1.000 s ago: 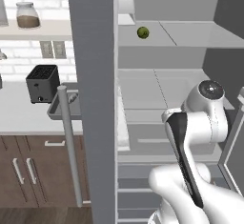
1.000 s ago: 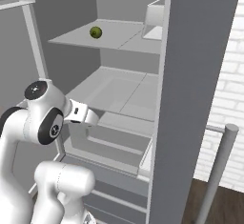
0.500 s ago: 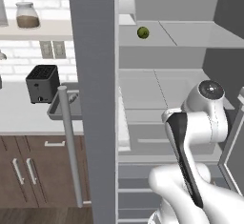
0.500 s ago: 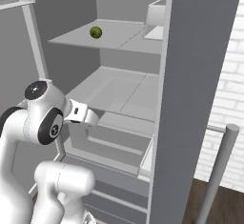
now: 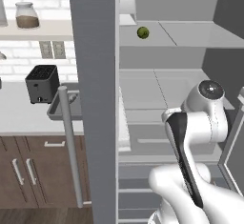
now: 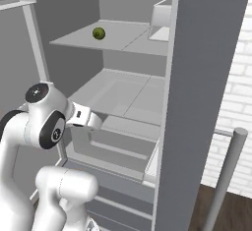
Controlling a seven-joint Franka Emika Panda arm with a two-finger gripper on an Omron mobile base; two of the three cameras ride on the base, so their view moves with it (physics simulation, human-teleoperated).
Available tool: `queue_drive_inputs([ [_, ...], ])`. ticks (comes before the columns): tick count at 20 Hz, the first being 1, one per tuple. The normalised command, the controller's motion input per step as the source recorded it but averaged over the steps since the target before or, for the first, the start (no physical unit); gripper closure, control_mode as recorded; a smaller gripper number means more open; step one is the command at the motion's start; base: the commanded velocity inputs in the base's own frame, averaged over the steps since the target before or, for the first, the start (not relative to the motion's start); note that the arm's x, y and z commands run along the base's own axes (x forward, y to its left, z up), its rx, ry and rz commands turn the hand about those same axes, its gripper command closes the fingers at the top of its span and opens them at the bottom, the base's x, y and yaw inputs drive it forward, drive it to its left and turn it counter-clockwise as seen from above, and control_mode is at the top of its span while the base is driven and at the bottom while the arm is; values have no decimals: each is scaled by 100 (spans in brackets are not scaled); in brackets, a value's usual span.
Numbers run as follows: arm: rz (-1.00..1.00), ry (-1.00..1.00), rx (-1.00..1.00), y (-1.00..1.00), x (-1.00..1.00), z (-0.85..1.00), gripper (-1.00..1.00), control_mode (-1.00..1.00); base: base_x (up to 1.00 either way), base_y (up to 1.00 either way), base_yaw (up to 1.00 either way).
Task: Place one lime and one fish in each tupperware on the nearby counter, to pack two identical lunches.
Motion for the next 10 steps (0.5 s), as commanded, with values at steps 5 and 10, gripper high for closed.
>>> queue_drive_inputs([
  [5, 0, -8, 0, 0, 3, 67, -100, -100, 0, 0, 0],
  [10, 2, -24, 0, 0, 0, 98, -100, -100, 0, 0, 0],
])
